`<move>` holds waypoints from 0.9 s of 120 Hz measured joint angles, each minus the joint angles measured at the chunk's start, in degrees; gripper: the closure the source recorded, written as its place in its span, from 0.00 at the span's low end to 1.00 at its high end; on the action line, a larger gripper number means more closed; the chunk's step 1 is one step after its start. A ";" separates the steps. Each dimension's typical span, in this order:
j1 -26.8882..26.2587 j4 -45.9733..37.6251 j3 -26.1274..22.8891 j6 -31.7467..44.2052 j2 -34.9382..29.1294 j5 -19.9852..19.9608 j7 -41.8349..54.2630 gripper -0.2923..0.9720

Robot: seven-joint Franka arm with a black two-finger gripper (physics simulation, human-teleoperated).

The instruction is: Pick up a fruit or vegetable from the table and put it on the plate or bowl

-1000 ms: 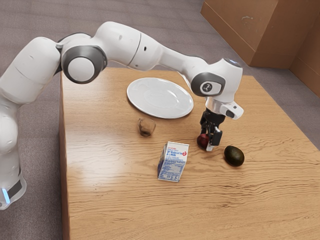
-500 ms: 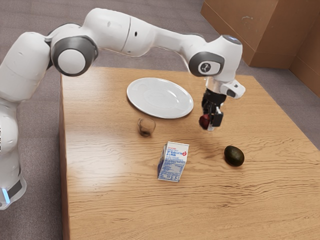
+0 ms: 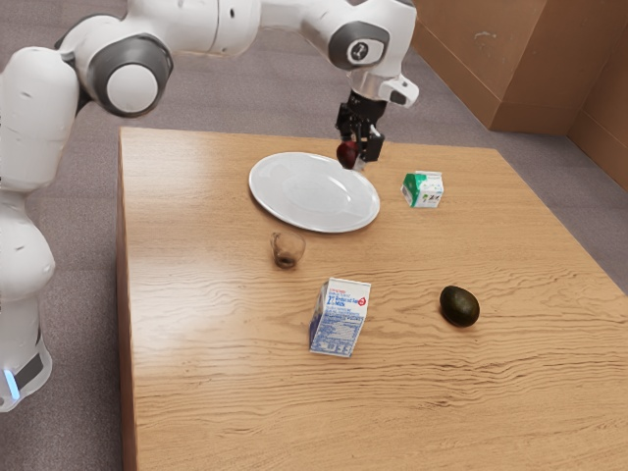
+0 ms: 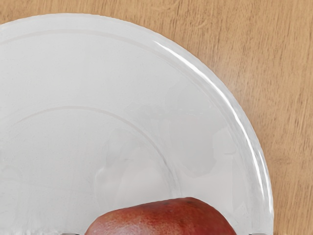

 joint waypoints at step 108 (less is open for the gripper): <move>-26.70 2.40 4.31 -0.23 -2.63 15.39 2.17 0.24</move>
